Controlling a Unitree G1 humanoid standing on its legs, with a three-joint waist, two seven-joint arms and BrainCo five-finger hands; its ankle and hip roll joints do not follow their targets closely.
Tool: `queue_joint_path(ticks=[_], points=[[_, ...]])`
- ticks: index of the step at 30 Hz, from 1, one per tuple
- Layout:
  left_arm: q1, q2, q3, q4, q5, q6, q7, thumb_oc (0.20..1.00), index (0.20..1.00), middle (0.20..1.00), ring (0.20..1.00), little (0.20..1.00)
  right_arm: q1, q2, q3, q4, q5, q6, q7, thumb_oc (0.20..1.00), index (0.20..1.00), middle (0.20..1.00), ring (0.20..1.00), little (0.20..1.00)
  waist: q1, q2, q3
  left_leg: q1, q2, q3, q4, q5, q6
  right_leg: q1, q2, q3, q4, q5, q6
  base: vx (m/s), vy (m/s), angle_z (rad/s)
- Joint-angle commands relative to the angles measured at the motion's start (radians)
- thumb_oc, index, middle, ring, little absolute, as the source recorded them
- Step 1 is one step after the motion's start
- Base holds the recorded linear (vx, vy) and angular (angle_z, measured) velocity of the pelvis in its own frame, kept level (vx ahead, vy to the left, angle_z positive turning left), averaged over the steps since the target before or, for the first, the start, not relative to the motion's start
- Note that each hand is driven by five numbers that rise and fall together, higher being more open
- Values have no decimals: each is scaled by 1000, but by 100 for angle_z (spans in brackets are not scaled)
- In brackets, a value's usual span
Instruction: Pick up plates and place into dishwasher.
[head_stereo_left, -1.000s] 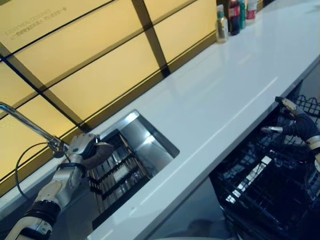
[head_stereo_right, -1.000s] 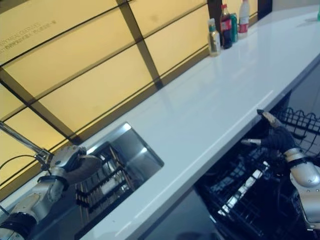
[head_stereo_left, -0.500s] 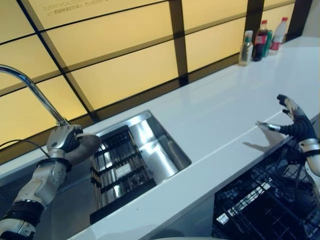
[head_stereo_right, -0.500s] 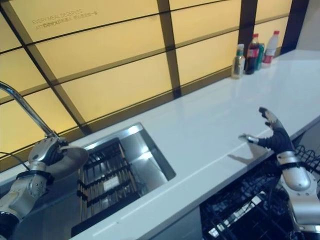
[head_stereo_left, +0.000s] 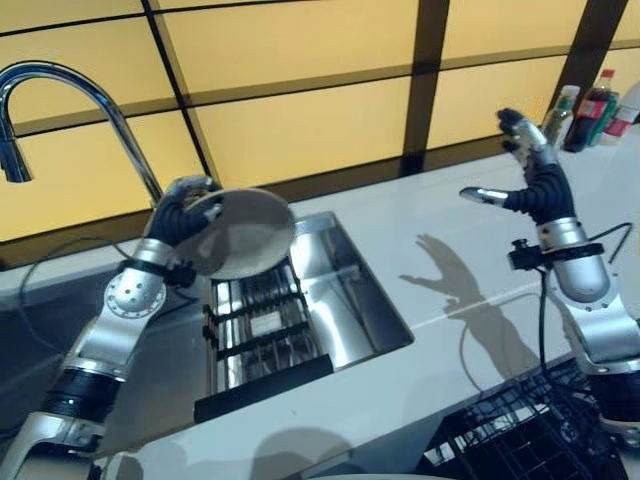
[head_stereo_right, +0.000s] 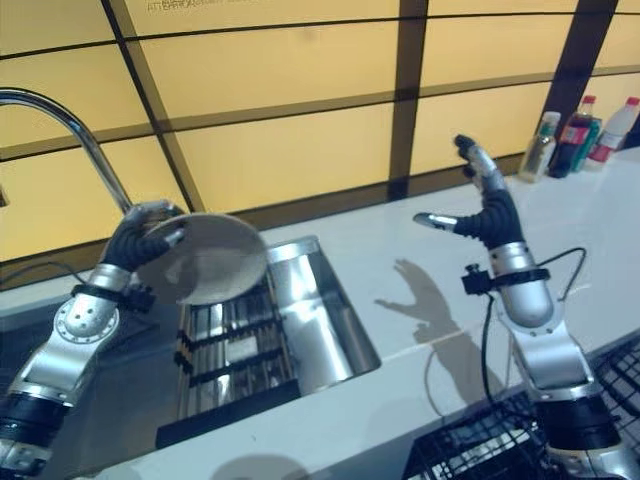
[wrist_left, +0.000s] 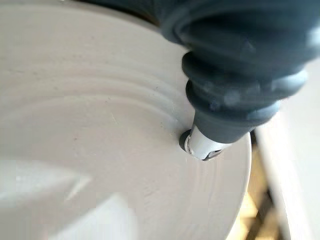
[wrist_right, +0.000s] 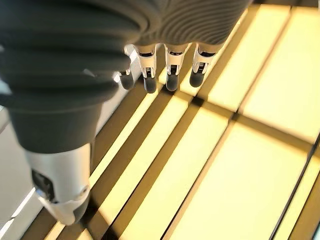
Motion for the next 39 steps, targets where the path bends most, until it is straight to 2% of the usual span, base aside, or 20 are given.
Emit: queue_joint_path(ticks=[1,6,9,13,15,22,24,26,28,32,35,36,37,39], points=[[-161,-33,-14,-46,-173,-52,-46,200,200,200,200,200,-130,31,58,-28,43,-16,62,1000,1000,1000,1000,1000,15,-54,-38,-11,-48,10,65,-126,17,8,-11,18,0,-51,60,0,0,0],[-190,-129,-75,-38,-193,-71,-47,200,200,200,200,200,-182,75,149,-30,55,15,93,1000,1000,1000,1000,1000,21,-68,-40,-13,-48,10,61,-125,18,10,-14,12,-2,-51,58,0,0,0],[-199,-144,-99,-35,-191,-63,-38,200,200,200,200,200,-202,85,189,-29,75,45,131,1000,1000,1000,1000,1000,24,-73,-42,-13,-49,9,55,-123,18,11,-15,8,-7,-50,59,0,0,0],[-200,-154,-109,-35,-191,-59,-39,200,200,200,200,200,-214,107,242,-34,172,138,200,1000,1000,1000,1000,1000,30,-80,-41,-13,-49,9,46,-117,18,12,-17,4,-10,-48,59,0,0,0],[-200,-162,-116,-30,-187,-60,-35,200,200,200,200,200,-216,125,267,-39,183,152,206,1000,1000,1000,1000,1000,32,-83,-41,-13,-49,9,43,-115,19,12,-18,2,-11,-48,58,0,0,0],[-202,-192,-141,-21,-174,-66,-15,200,200,200,200,200,-254,195,315,-29,237,178,133,1000,1000,1000,1000,1000,43,-86,-39,-9,-53,10,36,-114,19,21,-20,-6,-29,-39,58,0,0,0],[-206,-200,-143,-17,-173,-63,-12,200,200,200,200,200,-253,215,322,-22,240,205,128,1000,1000,1000,1000,1000,45,-85,-39,-8,-53,9,33,-112,19,22,-22,-8,-31,-38,60,0,0,0],[-201,-203,-147,-21,-169,-61,-8,200,200,200,200,200,-241,223,329,-16,270,291,85,1000,1000,1000,1000,1000,47,-85,-40,-9,-54,7,30,-110,20,22,-23,-8,-32,-38,60,-16,7,0],[-199,-209,-149,-21,-170,-59,-10,200,200,200,200,200,-232,228,335,3,319,321,53,1000,1000,1000,1000,1000,47,-86,-40,-7,-54,8,27,-109,21,22,-25,-12,-34,-36,61,-15,5,0],[-200,-229,-168,-12,-199,-47,-4,200,200,200,200,200,-225,270,339,38,393,266,-9,1000,1000,1000,1000,1000,51,-88,-39,-2,-57,2,23,-109,23,25,-28,-16,-37,-32,62,0,0,0],[-185,-254,-173,-1,-212,-49,-10,200,200,200,200,200,-225,310,341,43,389,271,-34,1000,1000,1000,1000,1000,56,-86,-39,0,-61,-1,23,-112,25,28,-30,-15,-45,-27,66,0,0,0],[-178,-264,-176,0,-209,-48,-10,200,200,200,200,200,-224,324,346,49,376,284,-32,887,887,887,887,887,58,-85,-39,0,-62,-1,23,-111,26,27,-32,-15,-49,-24,67,0,0,0],[-173,-270,-179,-1,-208,-44,-9,200,200,200,200,200,-222,329,353,51,352,305,-28,200,200,200,200,200,59,-85,-39,-1,-62,0,24,-111,27,27,-33,-14,-51,-22,68,0,0,0],[-165,-272,-177,-7,-203,-37,-11,200,200,200,200,200,-217,318,365,58,327,336,-19,200,200,200,200,200,60,-86,-40,0,-62,2,21,-109,28,27,-34,-14,-54,-19,70,0,0,0]])
